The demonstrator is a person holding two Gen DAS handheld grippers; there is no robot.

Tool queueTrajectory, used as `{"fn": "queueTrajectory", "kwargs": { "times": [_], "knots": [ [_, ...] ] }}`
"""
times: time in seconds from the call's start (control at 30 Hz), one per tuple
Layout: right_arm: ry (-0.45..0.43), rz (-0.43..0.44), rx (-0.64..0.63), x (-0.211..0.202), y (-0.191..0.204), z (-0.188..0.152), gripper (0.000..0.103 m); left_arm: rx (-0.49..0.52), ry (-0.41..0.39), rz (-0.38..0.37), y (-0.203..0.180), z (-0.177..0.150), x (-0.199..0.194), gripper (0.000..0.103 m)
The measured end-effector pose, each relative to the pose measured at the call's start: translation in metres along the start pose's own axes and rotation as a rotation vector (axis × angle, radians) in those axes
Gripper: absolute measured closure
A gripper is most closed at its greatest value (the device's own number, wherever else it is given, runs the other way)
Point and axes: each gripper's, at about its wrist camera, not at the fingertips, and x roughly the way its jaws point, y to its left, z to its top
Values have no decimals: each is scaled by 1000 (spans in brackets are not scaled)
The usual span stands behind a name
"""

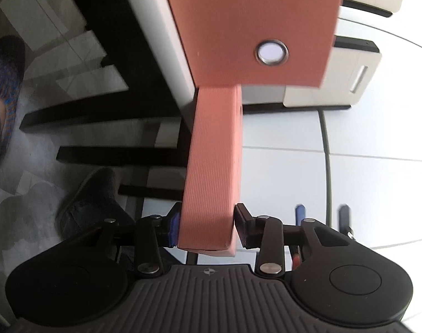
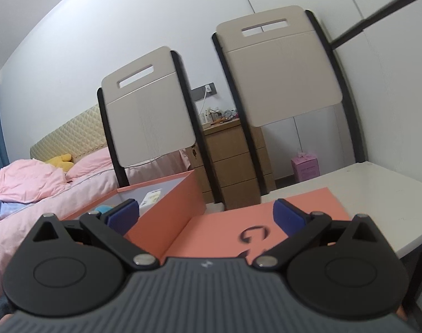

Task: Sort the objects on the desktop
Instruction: 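Close the left gripper on the salmon lid edge and lift it, then swing the lid over the box with the left gripper while the right gripper grasps its other edge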

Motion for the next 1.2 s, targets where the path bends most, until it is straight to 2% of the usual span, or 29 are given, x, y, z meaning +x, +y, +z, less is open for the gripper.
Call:
{"fn": "queueTrajectory", "kwargs": {
  "times": [0.13, 0.27, 0.33, 0.47, 0.6, 0.63, 0.67, 0.7, 0.77, 0.87, 1.03, 1.2],
  "knots": [
    [79, -24, 64, -9, -51, 15, 0, 7, 16, -8, 2, -17, -14, 59],
    [233, -103, 136, -10, -114, 20, 0, 21, 24, -10, 0, -22, -19, 59],
    [310, -120, 218, -8, -145, 15, 0, 29, 25, -8, -2, -22, -20, 59],
    [433, -65, 388, 2, -189, -11, 0, 34, 21, -5, -1, -23, -20, 59],
    [523, 44, 486, 18, -198, -34, 3, 48, 24, 1, -4, -24, -20, 59],
    [528, 62, 505, 19, -198, -35, 8, 54, 24, 1, -6, -24, -20, 59],
    [534, 79, 524, 20, -198, -37, 22, 59, 23, 0, -8, -24, -20, 59],
    [539, 95, 541, 21, -198, -38, 27, 64, 23, -1, -9, -24, -20, 59],
    [521, 99, 548, 15, -197, -36, 31, 73, 21, -20, -14, -24, -21, 59],
    [494, 109, 556, 5, -195, -28, 43, 111, 6, -57, -27, -24, -28, 59],
    [449, 159, 547, -19, -181, -9, 43, 159, -32, -114, -50, -21, -44, 58],
    [380, 191, 541, -45, -163, 14, 43, 208, -56, -131, -76, -24, -58, 55]
  ]
}}
